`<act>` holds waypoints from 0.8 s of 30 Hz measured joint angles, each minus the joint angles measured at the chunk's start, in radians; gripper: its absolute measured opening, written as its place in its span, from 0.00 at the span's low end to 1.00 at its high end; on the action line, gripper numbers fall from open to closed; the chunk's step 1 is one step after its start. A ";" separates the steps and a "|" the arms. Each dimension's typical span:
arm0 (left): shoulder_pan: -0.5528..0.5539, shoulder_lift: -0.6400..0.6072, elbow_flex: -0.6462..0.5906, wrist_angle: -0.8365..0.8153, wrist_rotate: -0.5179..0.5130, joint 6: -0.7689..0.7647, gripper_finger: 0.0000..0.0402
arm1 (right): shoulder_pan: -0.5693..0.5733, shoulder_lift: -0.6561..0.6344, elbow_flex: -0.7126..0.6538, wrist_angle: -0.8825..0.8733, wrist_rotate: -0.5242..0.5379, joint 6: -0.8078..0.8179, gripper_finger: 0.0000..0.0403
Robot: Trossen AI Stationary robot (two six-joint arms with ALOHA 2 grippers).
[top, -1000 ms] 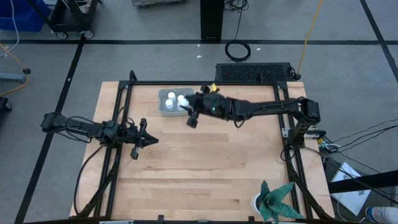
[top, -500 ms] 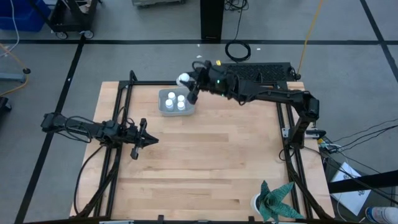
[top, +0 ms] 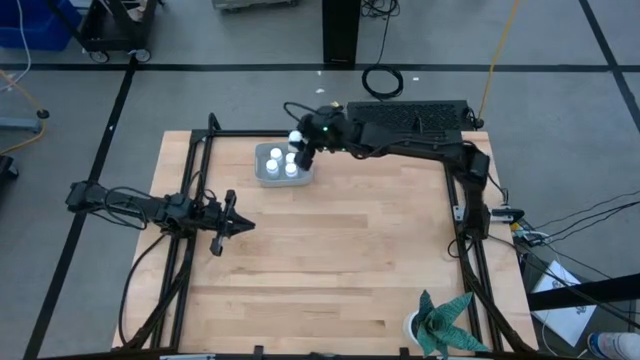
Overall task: Pick and place pill bottles into a basket
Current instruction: Put the white medicine bottle into the gray bin
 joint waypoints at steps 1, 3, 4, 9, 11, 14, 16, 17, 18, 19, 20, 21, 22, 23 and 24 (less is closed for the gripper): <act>0.000 0.000 0.000 0.000 0.000 0.000 0.08 | -0.003 0.006 0.000 -0.025 0.000 -0.002 0.37; 0.000 0.000 0.000 -0.001 0.000 0.000 0.08 | -0.006 0.027 -0.001 -0.032 0.000 0.003 0.37; 0.000 0.000 0.000 -0.001 0.000 0.000 0.08 | -0.006 0.033 -0.001 -0.031 0.000 0.006 0.37; 0.000 0.000 0.000 0.000 0.000 0.000 0.08 | -0.006 0.062 -0.002 -0.028 0.001 0.007 0.37; 0.000 0.000 0.000 -0.001 0.000 0.000 0.08 | -0.008 0.068 -0.016 -0.019 -0.001 0.007 0.37; 0.000 0.000 0.000 0.000 0.000 0.000 0.08 | -0.012 0.067 -0.052 -0.001 -0.002 0.023 0.37; 0.000 0.000 0.000 0.000 0.000 0.000 0.08 | -0.017 0.066 -0.089 0.037 -0.002 0.025 0.37; 0.000 0.000 0.000 0.000 0.000 0.000 0.08 | -0.019 0.067 -0.103 0.052 -0.009 0.030 0.37; 0.000 0.000 0.000 -0.001 0.000 0.000 0.08 | -0.024 0.068 -0.112 0.059 -0.028 0.039 0.37; 0.000 0.000 0.000 -0.001 0.000 0.000 0.08 | -0.027 0.069 -0.120 0.067 -0.049 0.049 0.37; 0.000 0.000 0.000 0.001 0.000 0.000 0.08 | -0.028 0.069 -0.128 0.085 -0.054 0.052 0.37; 0.000 0.000 0.000 0.001 0.000 0.000 0.08 | -0.031 0.068 -0.138 0.108 -0.054 0.052 0.37; 0.000 0.000 0.000 0.000 0.000 0.000 0.08 | -0.031 0.069 -0.148 0.128 -0.054 0.051 0.37; 0.000 0.000 0.000 0.000 0.000 0.000 0.08 | -0.031 0.072 -0.154 0.141 -0.056 0.051 0.37; 0.000 0.000 0.000 0.000 0.000 0.000 0.08 | -0.031 0.076 -0.159 0.146 -0.066 0.052 0.37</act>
